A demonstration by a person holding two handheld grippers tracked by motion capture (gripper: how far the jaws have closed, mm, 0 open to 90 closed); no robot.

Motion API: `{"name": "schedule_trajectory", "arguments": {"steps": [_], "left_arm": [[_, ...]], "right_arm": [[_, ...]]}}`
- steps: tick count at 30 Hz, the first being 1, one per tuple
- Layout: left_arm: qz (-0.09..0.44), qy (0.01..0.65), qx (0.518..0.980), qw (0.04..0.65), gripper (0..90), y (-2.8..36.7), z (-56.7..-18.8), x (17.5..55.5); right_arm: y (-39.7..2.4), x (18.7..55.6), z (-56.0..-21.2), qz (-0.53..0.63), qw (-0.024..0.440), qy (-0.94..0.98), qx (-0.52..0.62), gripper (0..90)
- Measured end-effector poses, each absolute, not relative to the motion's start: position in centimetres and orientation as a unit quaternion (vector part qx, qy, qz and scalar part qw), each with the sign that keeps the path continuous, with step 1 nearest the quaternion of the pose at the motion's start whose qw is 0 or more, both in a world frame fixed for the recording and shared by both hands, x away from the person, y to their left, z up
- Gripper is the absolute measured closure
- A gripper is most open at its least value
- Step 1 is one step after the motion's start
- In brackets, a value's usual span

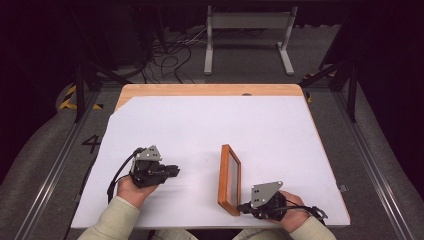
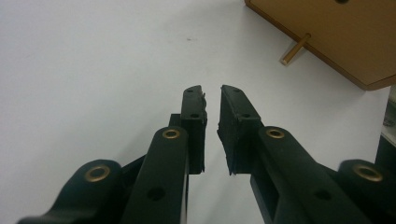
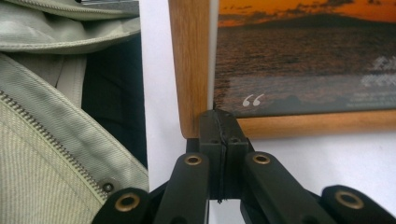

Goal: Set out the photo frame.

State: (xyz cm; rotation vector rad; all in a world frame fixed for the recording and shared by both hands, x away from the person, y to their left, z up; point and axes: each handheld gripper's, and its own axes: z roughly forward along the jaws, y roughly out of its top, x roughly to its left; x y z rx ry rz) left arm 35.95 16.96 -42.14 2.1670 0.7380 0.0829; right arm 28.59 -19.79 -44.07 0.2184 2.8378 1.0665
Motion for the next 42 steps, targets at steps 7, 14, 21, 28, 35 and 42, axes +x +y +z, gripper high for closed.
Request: {"name": "schedule_trajectory", "arguments": {"steps": [7,14,21,28,35,42], "left_arm": [[0.033,0.295,0.862,0.411,79.2,17.2,-42.2,35.9],[0.033,0.297,0.861,0.411,79.1,17.3,-42.2,35.8],[0.035,0.297,0.861,0.411,79.2,17.3,-42.2,35.8],[0.035,0.297,0.861,0.412,79.1,17.3,-42.2,35.8],[0.035,0.296,0.861,0.411,78.9,17.3,-42.2,35.8],[0.034,0.298,0.861,0.412,78.7,17.3,-42.2,35.8]], "right_arm": [[-18.8,28.7,-44.3,0.36,0.048,0.93,0.06,90.0],[-18.0,28.8,-44.5,0.37,0.05,0.926,0.054,90.0],[-17.1,29.0,-44.8,0.379,0.055,0.922,0.053,90.0],[-16.3,29.1,-44.9,0.384,0.064,0.919,0.056,90.0],[-15.5,29.3,-45.0,0.388,0.07,0.917,0.065,90.0],[-14.8,29.5,-45.1,0.39,0.072,0.914,0.083,90.0]]}}
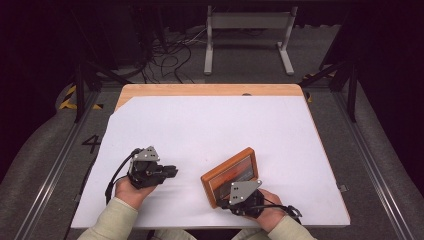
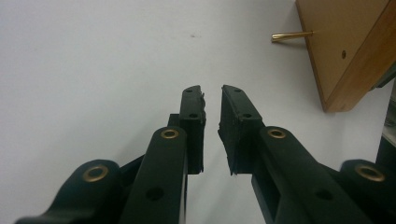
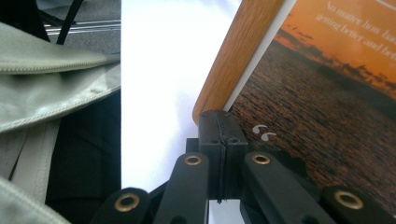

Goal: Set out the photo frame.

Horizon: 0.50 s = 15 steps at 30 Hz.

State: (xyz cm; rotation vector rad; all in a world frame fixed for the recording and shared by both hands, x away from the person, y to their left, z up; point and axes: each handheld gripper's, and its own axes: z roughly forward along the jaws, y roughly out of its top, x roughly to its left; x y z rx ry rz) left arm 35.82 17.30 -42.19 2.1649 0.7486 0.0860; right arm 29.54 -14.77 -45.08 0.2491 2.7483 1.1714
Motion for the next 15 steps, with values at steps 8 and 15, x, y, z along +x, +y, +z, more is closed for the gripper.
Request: {"name": "schedule_trajectory", "arguments": {"steps": [8,15], "left_arm": [[0.031,0.3,0.861,0.411,78.8,17.3,-42.2,35.8],[0.032,0.297,0.862,0.409,78.9,17.4,-42.2,35.8]], "right_arm": [[-13.9,29.8,-45.0,0.385,0.082,0.914,0.096,90.0],[-13.2,30.1,-45.0,0.383,0.09,0.913,0.108,90.0]]}}
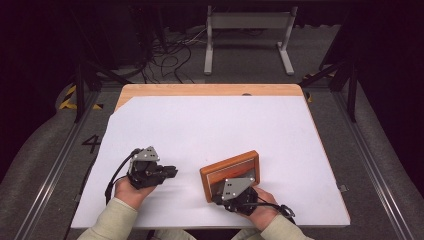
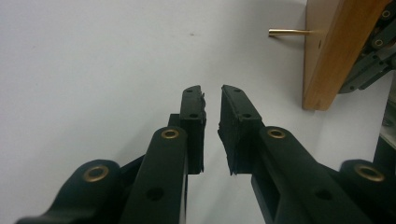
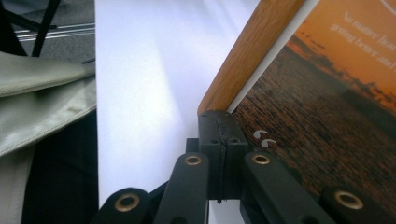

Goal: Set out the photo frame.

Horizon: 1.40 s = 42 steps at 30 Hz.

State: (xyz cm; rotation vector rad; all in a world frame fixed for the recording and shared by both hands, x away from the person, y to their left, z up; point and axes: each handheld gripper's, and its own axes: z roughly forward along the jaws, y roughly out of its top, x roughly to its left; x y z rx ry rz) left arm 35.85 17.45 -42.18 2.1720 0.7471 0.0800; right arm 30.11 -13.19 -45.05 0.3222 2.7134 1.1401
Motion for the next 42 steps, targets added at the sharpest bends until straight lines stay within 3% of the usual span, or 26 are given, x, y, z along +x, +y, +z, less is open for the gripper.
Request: {"name": "schedule_trajectory", "arguments": {"steps": [22,32,42], "left_arm": [[0.032,0.305,0.859,0.411,78.9,17.9,-42.2,35.6],[0.029,0.304,0.857,0.416,76.7,18.0,-42.1,35.5],[0.038,0.303,0.854,0.421,68.8,18.2,-41.8,34.9]], "right_arm": [[-10.9,31.2,-45.4,0.374,0.117,0.909,0.142,90.0],[-12.8,30.6,-43.7,0.402,0.11,0.901,0.122,89.9],[-18.8,30.5,-41.1,0.413,0.115,0.89,0.155,69.4]]}}
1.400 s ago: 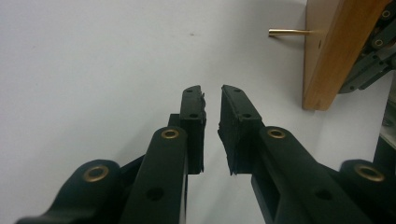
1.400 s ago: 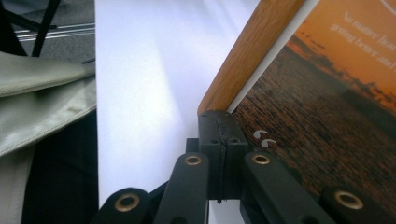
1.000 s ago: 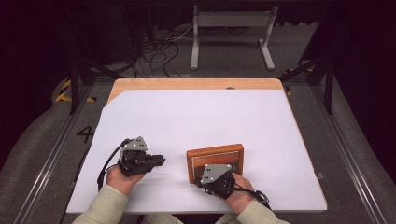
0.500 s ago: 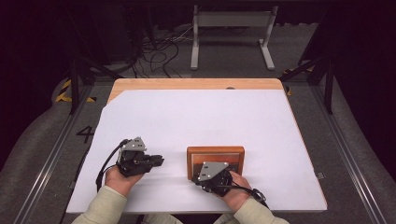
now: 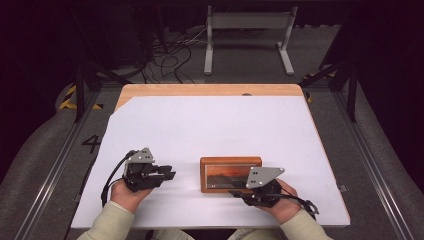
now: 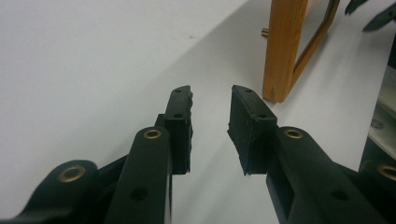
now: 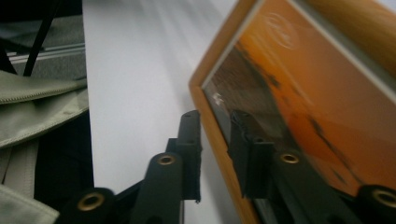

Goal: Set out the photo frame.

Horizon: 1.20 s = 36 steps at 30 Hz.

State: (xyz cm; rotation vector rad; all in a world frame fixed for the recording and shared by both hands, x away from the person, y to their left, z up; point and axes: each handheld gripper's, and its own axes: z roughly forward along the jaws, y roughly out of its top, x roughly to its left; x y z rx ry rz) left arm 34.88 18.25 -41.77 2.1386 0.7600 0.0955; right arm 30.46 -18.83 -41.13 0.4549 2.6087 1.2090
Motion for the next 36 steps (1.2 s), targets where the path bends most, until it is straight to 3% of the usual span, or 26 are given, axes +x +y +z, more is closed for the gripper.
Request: {"name": "schedule_trajectory", "arguments": {"steps": [20,25,30,36], "left_arm": [[0.059,0.33,0.838,0.431,60.2,20.1,-41.8,35.1],[0.064,0.344,0.829,0.437,57.6,21.0,-41.9,35.4],[0.077,0.346,0.827,0.435,52.8,21.6,-42.2,35.9],[0.078,0.35,0.826,0.434,50.8,21.7,-42.7,36.3]], "right_arm": [[-28.4,30.6,-38.7,0.448,0.169,0.838,0.262,57.0],[-30.7,31.7,-39.0,0.453,0.189,0.819,0.298,45.7],[-32.5,33.4,-40.2,0.447,0.202,0.808,0.327,28.5],[-33.9,35.5,-41.7,0.433,0.225,0.799,0.353,21.5]]}}
